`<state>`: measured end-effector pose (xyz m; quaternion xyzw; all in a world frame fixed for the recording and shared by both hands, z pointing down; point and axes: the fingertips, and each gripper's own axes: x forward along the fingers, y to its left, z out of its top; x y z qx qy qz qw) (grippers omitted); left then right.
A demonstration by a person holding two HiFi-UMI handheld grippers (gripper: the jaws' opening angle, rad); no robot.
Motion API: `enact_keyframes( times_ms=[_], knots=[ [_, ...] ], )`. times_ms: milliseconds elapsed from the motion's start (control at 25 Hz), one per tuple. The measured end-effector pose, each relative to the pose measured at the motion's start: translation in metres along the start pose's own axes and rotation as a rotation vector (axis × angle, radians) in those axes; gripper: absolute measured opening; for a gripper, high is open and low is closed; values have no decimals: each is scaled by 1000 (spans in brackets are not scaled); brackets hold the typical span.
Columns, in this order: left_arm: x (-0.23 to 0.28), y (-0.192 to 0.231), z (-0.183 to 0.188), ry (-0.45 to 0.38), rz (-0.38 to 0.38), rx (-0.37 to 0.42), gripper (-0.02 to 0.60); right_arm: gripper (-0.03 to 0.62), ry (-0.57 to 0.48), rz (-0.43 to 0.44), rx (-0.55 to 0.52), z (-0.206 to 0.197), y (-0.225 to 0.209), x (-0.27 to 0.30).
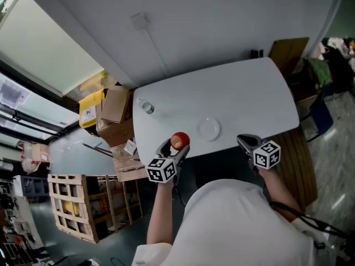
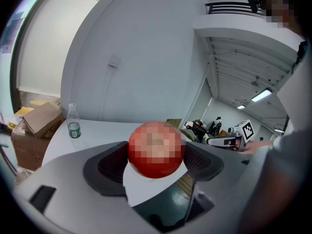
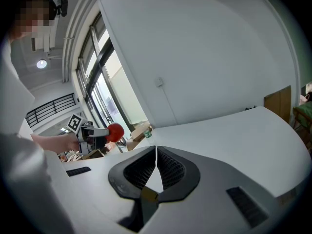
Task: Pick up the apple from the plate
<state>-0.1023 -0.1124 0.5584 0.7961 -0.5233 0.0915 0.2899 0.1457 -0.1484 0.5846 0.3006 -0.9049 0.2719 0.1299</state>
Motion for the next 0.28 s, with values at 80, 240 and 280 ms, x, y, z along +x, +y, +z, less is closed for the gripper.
enact_keyframes(
  times_ms=[80,240,280],
  knots=[
    [1,0,1,-1,-1,-1,357,37,-1,-1,1,1,-1,-1],
    [2,-2,1,-7,-4,-8,357,37,-2,-7,1,2,-3,-3],
    [2,-3,2,-9,-5,-10,357,37,-2,-8,1,2,-4,-3]
  ],
)
